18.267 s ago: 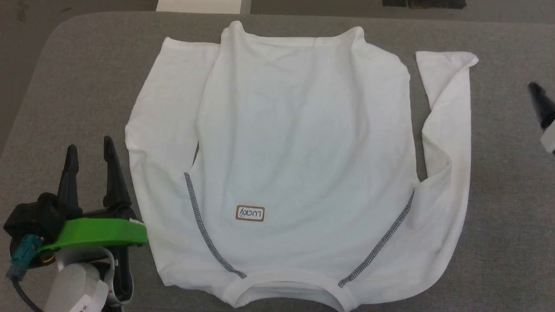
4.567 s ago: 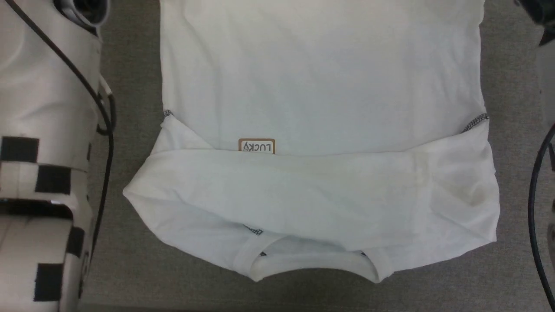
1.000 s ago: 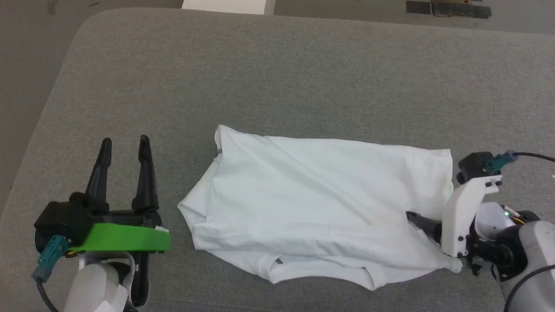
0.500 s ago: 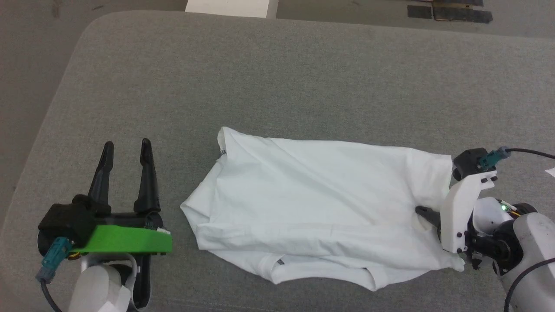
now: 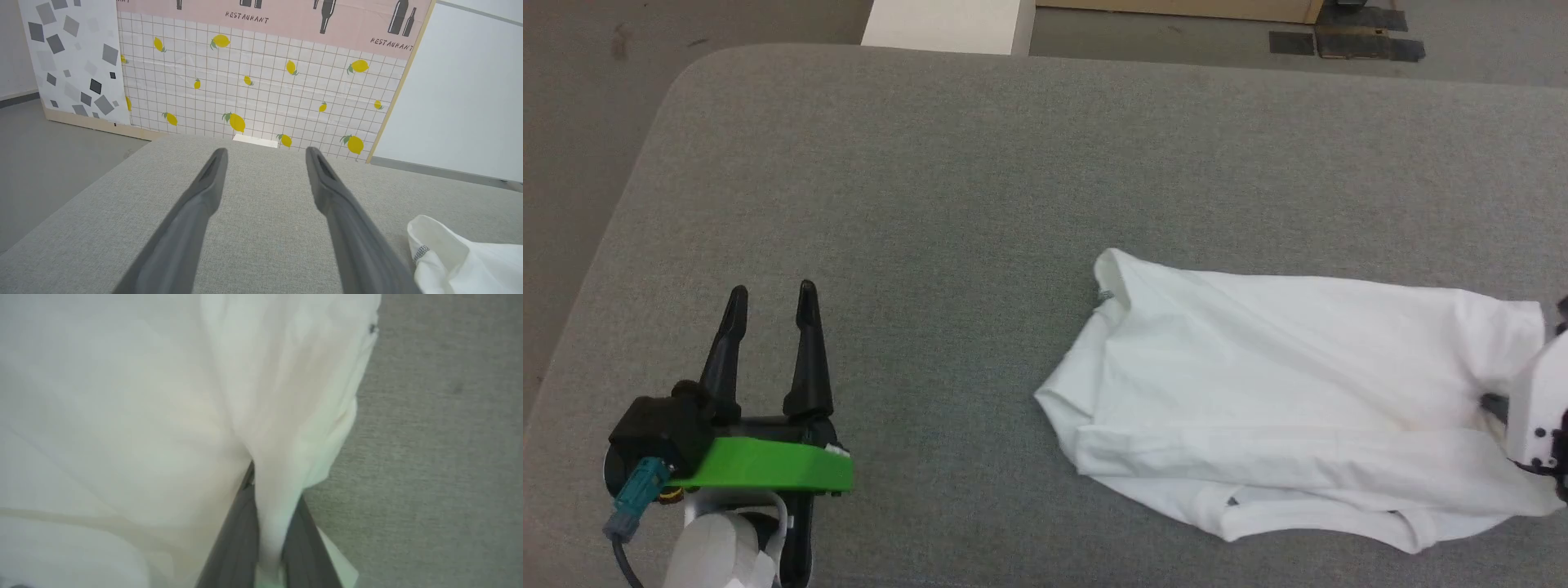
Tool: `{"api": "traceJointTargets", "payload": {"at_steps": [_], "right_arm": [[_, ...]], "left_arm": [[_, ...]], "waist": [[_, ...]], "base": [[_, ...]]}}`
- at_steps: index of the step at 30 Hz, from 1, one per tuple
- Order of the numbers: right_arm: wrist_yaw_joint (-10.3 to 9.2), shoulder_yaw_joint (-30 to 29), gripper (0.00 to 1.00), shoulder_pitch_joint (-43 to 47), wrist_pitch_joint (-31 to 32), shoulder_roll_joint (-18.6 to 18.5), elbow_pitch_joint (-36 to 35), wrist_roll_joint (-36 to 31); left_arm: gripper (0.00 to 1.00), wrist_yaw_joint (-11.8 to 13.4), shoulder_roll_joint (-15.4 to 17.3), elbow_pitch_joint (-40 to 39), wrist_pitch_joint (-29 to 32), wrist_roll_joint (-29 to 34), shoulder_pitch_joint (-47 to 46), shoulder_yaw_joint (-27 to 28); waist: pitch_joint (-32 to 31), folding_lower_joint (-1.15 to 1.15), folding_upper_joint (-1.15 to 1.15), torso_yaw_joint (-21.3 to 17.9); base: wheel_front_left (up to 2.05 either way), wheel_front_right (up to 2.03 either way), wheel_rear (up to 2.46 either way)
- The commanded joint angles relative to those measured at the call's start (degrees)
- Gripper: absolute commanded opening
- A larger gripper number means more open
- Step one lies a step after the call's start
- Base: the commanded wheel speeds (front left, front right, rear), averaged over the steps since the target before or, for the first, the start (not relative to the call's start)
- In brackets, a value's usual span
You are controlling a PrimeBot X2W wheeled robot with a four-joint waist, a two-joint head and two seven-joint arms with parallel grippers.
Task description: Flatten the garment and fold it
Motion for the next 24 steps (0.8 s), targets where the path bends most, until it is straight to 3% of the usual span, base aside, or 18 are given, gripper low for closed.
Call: {"api": "traceJointTargets", "payload": {"at_steps": [1, 6, 10, 16, 24], "right_arm": [[-0.11, -2.5, 0.00, 0.6, 0.3, -0.2, 0.8, -2.2], [-0.11, -10.4, 0.00, 0.2, 0.5, 1.0, 1.1, -11.3], [-0.11, -12.1, 0.00, -0.3, 2.0, 3.0, -1.2, -15.8], [-0.11, -6.0, 0.00, 0.8, 7.3, 3.0, -10.3, -16.1], [-0.11, 3.2, 0.00, 2.2, 13.7, 2.3, -24.9, -10.9]], "left_arm": [[1.00, -0.4, -0.3, 0.3, -0.3, 0.5, 0.7, -0.1], [1.00, -0.4, -0.4, 0.6, -0.3, 0.4, 0.8, -0.5], [1.00, -0.4, -0.2, 0.8, -0.3, 0.2, 1.3, -0.4], [1.00, -0.4, -0.4, 0.7, -0.3, -0.2, 2.8, 0.0], [1.00, -0.4, -0.9, 0.5, -0.3, -0.4, 4.2, 0.3]], "waist": [[-0.1, 0.00, 0.00, 0.0], [-0.2, 0.00, 0.00, 0.0], [-1.2, 0.00, 0.00, -0.4], [-3.2, 0.00, 0.00, -1.2], [-4.3, 0.00, 0.00, -1.7]], "base": [[0.00, 0.00, 0.00], [0.00, 0.00, 0.00], [0.00, 0.00, 0.00], [0.00, 0.00, 0.00], [0.00, 0.00, 0.00]]}}
